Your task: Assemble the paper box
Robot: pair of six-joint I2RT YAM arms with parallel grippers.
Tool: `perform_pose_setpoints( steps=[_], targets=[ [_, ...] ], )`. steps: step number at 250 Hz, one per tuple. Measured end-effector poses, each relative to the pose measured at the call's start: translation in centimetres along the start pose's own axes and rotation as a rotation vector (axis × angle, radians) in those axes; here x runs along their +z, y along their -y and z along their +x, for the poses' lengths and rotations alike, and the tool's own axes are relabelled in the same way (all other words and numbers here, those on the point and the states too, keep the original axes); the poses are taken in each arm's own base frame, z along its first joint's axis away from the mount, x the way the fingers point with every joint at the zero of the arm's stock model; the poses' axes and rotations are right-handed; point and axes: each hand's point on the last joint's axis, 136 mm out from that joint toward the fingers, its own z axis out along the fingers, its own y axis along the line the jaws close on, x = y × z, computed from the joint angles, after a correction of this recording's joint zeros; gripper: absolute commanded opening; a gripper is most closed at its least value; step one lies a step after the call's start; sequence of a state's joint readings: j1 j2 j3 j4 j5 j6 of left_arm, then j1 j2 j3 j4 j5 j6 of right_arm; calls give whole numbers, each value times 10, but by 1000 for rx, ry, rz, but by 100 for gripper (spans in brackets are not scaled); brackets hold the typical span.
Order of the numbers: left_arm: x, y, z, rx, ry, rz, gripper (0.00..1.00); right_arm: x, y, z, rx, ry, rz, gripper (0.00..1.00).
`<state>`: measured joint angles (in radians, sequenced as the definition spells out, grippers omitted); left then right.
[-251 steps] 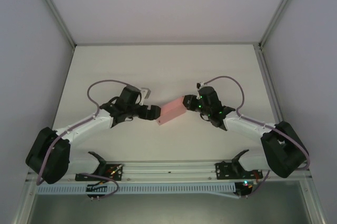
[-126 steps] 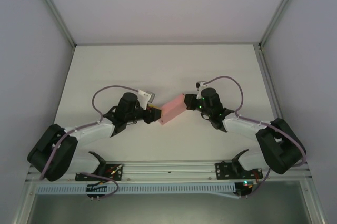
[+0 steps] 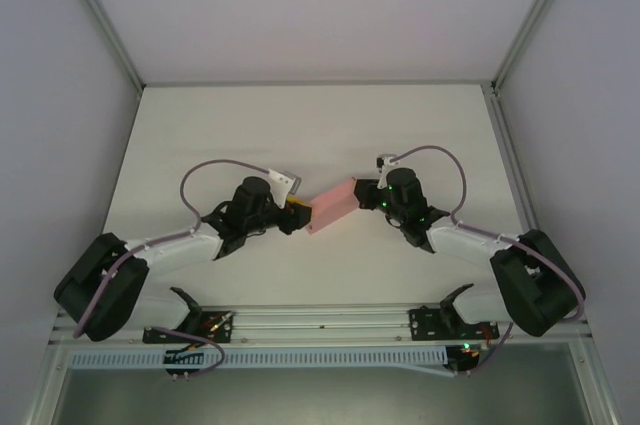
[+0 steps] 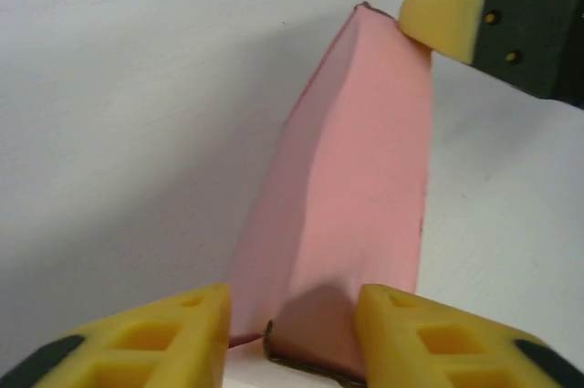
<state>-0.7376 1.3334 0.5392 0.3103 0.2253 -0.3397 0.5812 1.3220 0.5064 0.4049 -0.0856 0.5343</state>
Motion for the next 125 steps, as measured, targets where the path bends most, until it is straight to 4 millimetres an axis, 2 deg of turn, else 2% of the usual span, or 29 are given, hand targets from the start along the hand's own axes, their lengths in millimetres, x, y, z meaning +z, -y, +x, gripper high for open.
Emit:
perform_pose_setpoints(
  steps=[8,23,35,53,60,66,68,93,125],
  targets=[
    [0,-1,-2,1,-5,-12,52,0,0,0,2,-11,7,23],
    [0,-4,-5,-1,-26,-44,58,0,0,-1,11,-34,25,27],
    [0,-6,-8,3,-43,-69,70,0,-1,-2,22,-56,37,31],
    [-1,-12,-11,-1,-78,-116,75,0,-1,-2,33,-90,56,38],
    [-1,-13,-13,3,-84,-133,83,1,-2,-2,38,-102,64,38],
    [-2,-15,-14,2,-94,-152,97,0,-3,-3,38,-114,69,38],
    [-2,-16,-15,8,-96,-155,99,0,-4,-3,37,-116,71,38],
    [-6,-20,-28,9,-109,-214,100,-1,-10,-2,40,-161,77,41],
    [-14,-20,-59,19,-65,-261,100,-3,-17,-8,41,-181,79,58]
  ],
)
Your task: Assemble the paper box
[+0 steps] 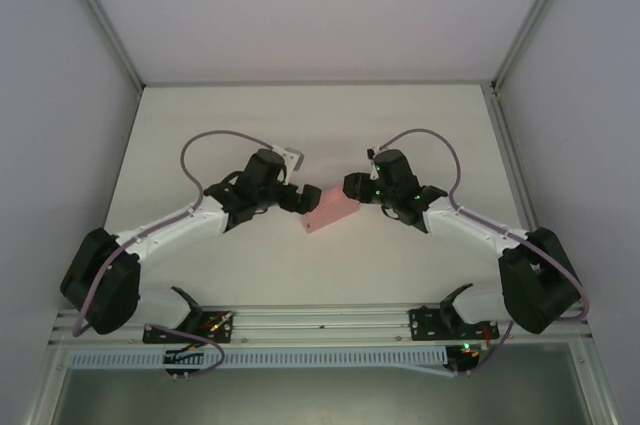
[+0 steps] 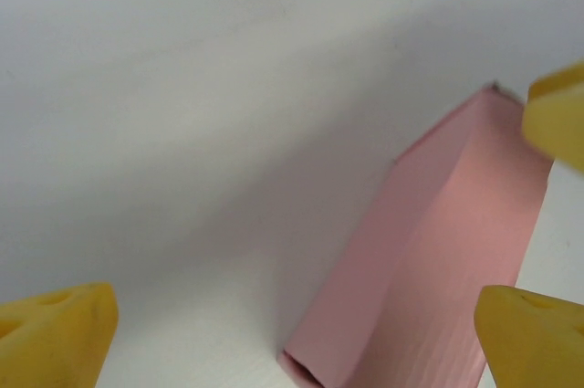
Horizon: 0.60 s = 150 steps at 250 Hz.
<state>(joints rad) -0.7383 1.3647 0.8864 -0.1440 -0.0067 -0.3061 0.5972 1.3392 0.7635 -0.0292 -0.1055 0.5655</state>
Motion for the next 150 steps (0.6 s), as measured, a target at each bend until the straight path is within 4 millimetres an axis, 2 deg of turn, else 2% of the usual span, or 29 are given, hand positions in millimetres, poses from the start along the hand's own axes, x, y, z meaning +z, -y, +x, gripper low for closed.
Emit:
perform_pose_setpoints(
  steps=[8,28,31,34,58,85,114,150],
  targets=[
    [-4,-2,-9,-2,21,-11,100,-1,-1,-3,-7,0,1,65],
    [-19,-11,-32,-15,83,-46,100,-6,-6,-14,-25,11,0,90],
    [-21,-12,-34,-18,90,-50,100,-6,-6,-16,-34,12,0,98],
    [-23,-14,-37,-22,100,-56,100,-7,-7,-19,-43,14,-2,100],
    [-43,-45,-62,-72,179,-134,100,-15,-16,-37,-118,27,-30,100],
    [-63,-97,-76,-150,241,-253,100,-23,-37,-48,-313,17,-129,100],
    [-80,-146,-80,-222,275,-365,100,-28,-63,-44,-624,-42,-250,100],
    [-90,-183,-71,-280,277,-445,100,-27,-76,-25,-1010,-162,-356,100]
  ],
)
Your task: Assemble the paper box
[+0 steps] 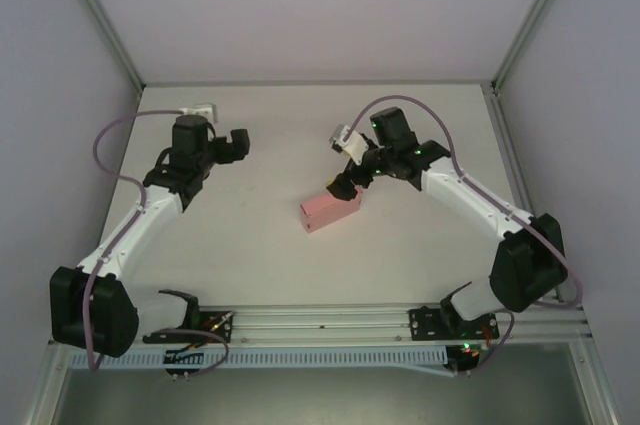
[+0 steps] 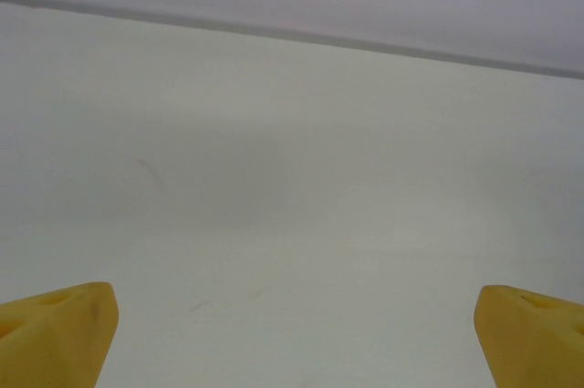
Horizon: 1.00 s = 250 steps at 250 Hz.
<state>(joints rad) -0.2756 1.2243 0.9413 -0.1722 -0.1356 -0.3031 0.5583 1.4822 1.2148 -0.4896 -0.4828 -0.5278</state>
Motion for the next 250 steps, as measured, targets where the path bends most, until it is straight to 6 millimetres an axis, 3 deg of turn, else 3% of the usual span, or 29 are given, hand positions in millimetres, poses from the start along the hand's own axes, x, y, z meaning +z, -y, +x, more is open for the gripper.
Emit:
perform_pose_setpoints(
  steps=[27,61,100,134,205,220,231,250],
  targets=[
    [3,-20,9,-22,-16,-38,100,14,-19,4,-229,-93,-74,100],
    [3,-25,16,-29,-29,-38,100,37,-37,20,-458,-252,-114,100],
    [3,-24,15,-32,-24,-28,100,70,-31,47,-606,-443,-121,100],
    [3,-25,15,-30,-24,-25,100,81,-23,68,-646,-544,-144,97],
    [3,-24,15,-14,-27,-19,100,94,-24,95,-656,-624,-207,77],
    [3,-23,15,-13,-29,-14,100,95,-24,99,-650,-638,-208,66],
    [3,-23,16,-13,-29,-12,100,95,-23,100,-654,-644,-206,65],
    [3,-23,15,-10,-29,-9,100,95,-21,100,-648,-652,-195,50]
  ],
)
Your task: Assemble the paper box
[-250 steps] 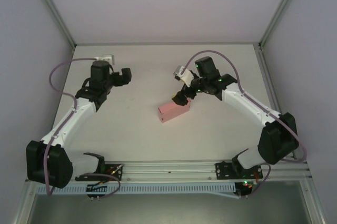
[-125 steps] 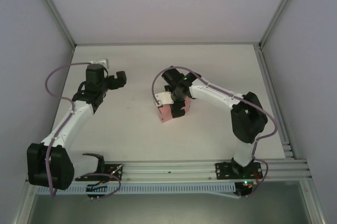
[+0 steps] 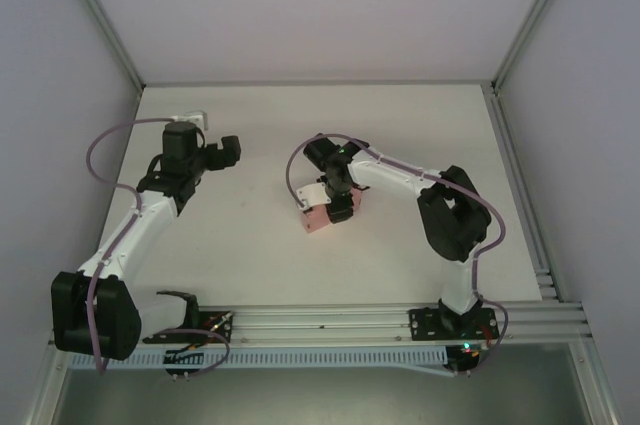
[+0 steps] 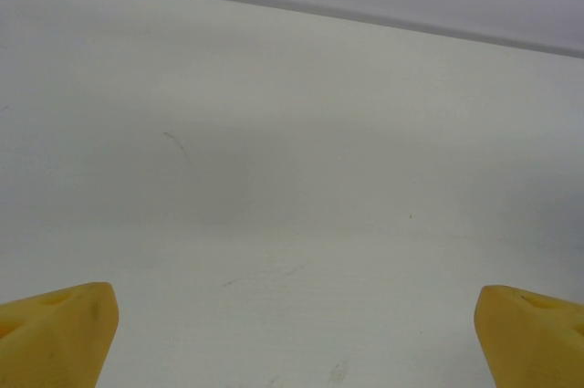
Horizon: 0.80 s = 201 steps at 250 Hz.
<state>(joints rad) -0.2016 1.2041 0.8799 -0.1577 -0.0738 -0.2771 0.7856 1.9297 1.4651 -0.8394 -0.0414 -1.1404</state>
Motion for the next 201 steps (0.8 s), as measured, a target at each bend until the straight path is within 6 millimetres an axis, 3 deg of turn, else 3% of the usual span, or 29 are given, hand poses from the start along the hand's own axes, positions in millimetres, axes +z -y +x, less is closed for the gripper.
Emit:
perform_pose_setpoints(
  steps=[21,56,69,91,110,162,201],
  targets=[
    [0,0,0,0,0,0,100,0,1,2,6,-13,8,38],
    [0,0,0,1,0,0,100,-2,5,5,20,-29,30,38],
    [0,0,0,1,0,0,100,-3,8,7,26,-38,54,32],
    [0,1,0,1,0,3,100,-9,18,12,43,-58,134,34],
    [-1,1,-1,0,3,8,100,-18,31,17,65,-69,248,43],
    [-11,4,-9,-2,34,22,100,-39,84,33,225,-102,616,39],
    [-14,4,-9,-3,47,27,100,-38,108,44,338,-127,781,38]
  ],
)
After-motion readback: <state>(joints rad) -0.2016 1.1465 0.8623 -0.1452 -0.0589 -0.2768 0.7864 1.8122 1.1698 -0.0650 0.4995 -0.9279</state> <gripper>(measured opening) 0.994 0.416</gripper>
